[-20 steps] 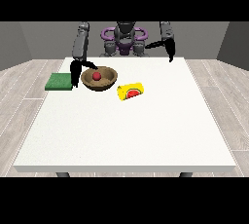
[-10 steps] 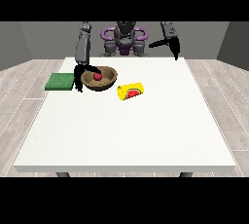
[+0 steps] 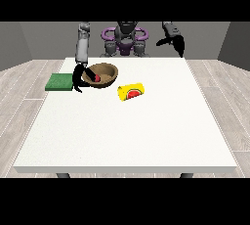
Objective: Pick the cup and pour the ball into the bowl, then pick the bowl and place it on the pad
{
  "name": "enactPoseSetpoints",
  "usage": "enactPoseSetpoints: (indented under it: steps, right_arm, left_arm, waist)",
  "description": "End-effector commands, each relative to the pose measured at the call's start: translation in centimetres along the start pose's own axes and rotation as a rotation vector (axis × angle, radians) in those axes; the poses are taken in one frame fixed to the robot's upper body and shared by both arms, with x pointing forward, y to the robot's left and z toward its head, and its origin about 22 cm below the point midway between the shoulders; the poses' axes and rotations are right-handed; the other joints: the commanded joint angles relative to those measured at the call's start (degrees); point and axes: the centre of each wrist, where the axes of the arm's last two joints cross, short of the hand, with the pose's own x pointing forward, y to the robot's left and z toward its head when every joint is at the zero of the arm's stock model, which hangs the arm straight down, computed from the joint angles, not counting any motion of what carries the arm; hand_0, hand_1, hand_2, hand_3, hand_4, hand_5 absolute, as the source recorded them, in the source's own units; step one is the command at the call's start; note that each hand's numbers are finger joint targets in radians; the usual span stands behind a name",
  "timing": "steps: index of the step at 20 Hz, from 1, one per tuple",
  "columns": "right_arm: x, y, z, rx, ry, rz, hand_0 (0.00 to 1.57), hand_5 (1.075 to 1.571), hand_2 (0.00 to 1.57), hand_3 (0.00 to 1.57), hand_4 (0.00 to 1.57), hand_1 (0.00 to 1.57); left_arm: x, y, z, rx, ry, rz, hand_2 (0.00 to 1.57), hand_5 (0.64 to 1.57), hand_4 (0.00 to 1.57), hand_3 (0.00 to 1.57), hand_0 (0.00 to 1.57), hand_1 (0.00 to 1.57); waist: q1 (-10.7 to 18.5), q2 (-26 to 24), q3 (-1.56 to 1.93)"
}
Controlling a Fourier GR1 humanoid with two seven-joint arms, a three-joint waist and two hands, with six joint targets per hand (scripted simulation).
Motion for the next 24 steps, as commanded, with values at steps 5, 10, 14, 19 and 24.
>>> enactPoseSetpoints:
  steps: [5,10,14,19,24]
  right_arm:
    - [1.5,0.7,-1.2,-0.006,0.333,0.234,1.57,1.567,1.57,0.95,0.87,1.57]
    - [5.7,3.8,-3.0,0.094,0.401,0.279,1.57,1.565,1.57,0.89,0.81,1.57]
    - [6.8,1.1,-4.2,0.12,0.438,0.258,1.57,1.567,1.57,0.74,0.81,1.57]
    - [8.6,-0.3,-5.0,0.119,0.404,0.205,1.57,1.57,1.57,0.75,0.79,1.57]
    - [9.9,-4.3,-6.4,0.058,0.337,0.2,1.57,1.57,1.57,0.68,0.79,1.57]
  left_arm:
    - [-5.1,0.2,3.5,0.059,0.212,0.039,0.0,1.422,0.96,0.0,0.0,0.0]
    - [-9.0,4.8,8.4,0.141,0.342,0.034,0.0,1.411,1.0,0.0,0.0,0.0]
    - [-8.9,5.3,9.1,0.172,0.399,0.017,0.0,1.407,1.0,0.0,0.0,0.0]
    - [-8.6,4.4,7.8,0.182,0.319,0.008,0.0,1.424,1.02,0.0,0.0,0.0]
    - [-8.4,7.3,8.3,0.188,0.237,0.037,0.0,1.463,1.15,0.0,0.0,0.0]
  waist:
    - [-4.1,-10.7,2.09]
    - [-10.6,-18.0,2.27]
    - [-13.0,-20.3,2.4]
    - [-13.7,-14.8,2.42]
    - [-11.9,-10.7,2.42]
